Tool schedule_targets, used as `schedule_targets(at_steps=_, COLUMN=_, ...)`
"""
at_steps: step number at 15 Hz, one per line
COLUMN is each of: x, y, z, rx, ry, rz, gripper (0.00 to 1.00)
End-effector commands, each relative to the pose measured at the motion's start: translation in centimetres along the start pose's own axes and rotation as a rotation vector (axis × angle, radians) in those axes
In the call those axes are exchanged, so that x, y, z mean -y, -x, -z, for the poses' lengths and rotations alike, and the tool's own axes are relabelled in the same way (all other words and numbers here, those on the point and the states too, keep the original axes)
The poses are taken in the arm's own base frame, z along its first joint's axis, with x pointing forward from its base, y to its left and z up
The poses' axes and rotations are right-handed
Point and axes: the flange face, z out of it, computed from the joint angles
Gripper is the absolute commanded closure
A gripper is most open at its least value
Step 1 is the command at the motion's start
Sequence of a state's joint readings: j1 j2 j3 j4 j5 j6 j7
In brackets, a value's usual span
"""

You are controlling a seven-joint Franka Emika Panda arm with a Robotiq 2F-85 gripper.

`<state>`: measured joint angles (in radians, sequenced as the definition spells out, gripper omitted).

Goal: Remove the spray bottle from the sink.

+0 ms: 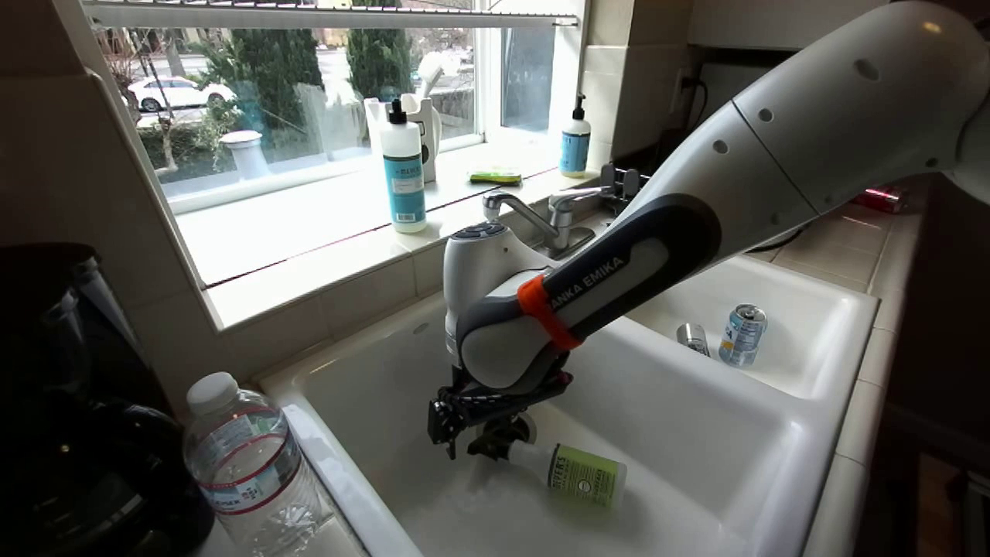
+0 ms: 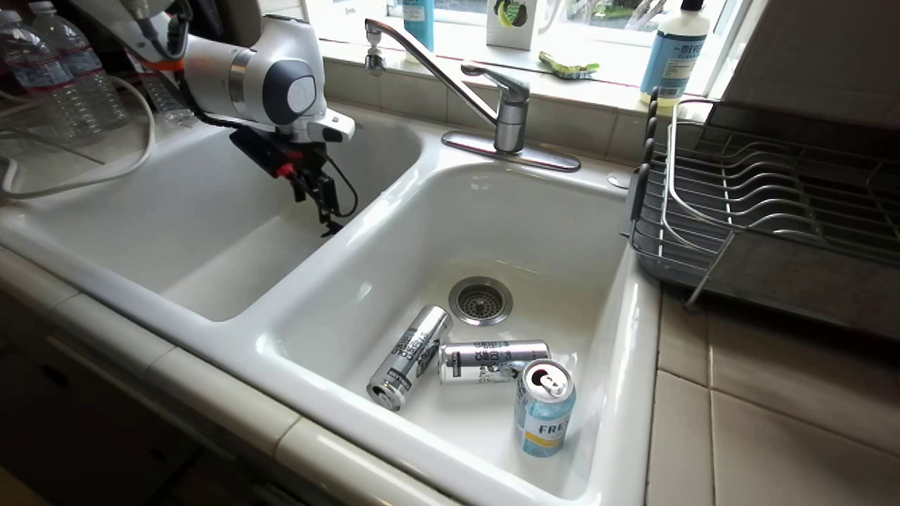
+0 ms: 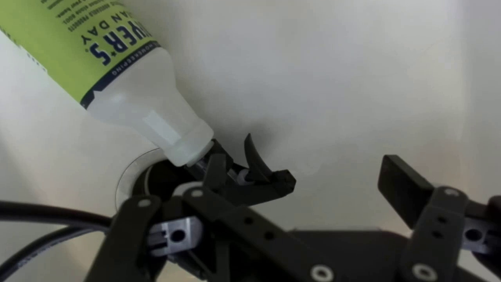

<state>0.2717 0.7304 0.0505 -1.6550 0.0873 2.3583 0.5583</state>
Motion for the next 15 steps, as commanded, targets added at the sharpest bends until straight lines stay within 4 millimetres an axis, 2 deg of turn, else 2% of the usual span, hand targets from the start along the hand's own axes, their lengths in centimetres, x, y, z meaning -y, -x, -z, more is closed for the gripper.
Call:
schedule_targets(at_steps=1, x=0.8, y=-1.3, z=-1.7, rx=-0.025, ry=0.028, rz=-0.106, gripper=0.00)
schedule_targets(at_steps=4, x=0.7, y=-2.1, z=-2.5, rx=-0.056, ry=0.064, rz=-0.090, gripper=0.00)
schedule_targets(at_steps=8, x=-0.1, y=-2.2, z=-3.5, rx=-0.001, ry=0.092, rz=0.059, gripper=0.00)
schedule_targets(at_steps=15, x=-2.5, y=-1.7, z=-3.7, rx=0.028, ry=0.154, rz=0.324, gripper=0.00)
